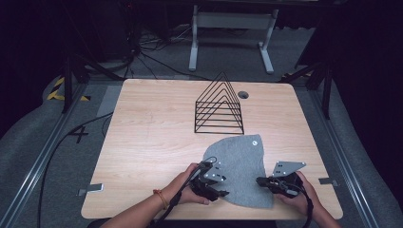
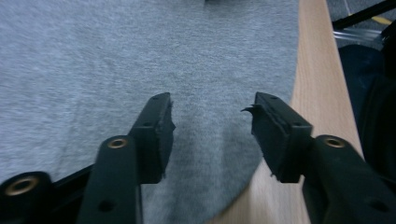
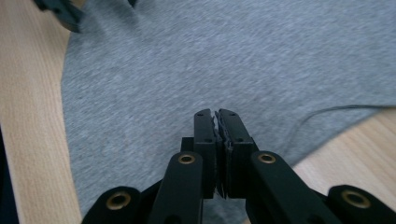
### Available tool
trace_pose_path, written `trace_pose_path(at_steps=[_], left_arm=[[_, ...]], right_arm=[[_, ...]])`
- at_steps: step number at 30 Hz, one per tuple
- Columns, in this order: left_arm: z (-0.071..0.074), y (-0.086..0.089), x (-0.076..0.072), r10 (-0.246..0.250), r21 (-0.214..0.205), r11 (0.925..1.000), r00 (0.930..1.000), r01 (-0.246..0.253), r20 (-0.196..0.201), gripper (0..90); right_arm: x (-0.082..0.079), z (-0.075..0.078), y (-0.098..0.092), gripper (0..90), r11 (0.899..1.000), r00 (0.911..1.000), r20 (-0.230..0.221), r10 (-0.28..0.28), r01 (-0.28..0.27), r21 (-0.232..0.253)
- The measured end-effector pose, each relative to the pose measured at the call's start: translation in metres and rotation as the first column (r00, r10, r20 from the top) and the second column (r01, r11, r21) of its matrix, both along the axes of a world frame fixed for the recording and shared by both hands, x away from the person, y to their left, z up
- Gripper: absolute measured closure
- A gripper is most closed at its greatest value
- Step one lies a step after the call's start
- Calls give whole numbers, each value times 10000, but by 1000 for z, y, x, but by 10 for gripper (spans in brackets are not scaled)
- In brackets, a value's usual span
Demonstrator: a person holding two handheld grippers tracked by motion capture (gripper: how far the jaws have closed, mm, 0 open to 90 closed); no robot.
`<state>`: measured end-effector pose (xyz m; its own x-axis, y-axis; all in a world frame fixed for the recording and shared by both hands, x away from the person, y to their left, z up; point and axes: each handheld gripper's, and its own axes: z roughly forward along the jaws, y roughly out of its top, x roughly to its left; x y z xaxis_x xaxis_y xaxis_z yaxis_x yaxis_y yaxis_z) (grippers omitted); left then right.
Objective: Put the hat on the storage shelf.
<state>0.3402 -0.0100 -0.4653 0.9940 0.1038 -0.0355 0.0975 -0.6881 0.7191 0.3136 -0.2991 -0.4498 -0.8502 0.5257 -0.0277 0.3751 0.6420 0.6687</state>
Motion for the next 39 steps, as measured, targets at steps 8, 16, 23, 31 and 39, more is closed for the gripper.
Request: trace_pose_path(at_steps=[8,16,23,31,39], left_arm=[[-1,9,6,450,343,9984,9988,-456,182,573],[1,43,20,1439,675,9871,9893,-1451,224,556],[1,65,41,2341,714,9691,9715,-2362,371,503],[12,51,21,1932,206,9808,9805,-1940,354,455],[8,9,-7,523,16,9986,9986,-523,59,455]], right_arm=[[-7,-5,10,887,9997,9995,-203,227,-227,-1],[-19,-5,40,876,9976,9963,-513,694,-690,100],[-10,8,58,849,9949,9949,-118,1002,-1001,123],[58,31,19,861,9954,9875,1283,-919,947,-158],[101,12,-5,868,9721,9721,1004,-2119,2203,-805]])
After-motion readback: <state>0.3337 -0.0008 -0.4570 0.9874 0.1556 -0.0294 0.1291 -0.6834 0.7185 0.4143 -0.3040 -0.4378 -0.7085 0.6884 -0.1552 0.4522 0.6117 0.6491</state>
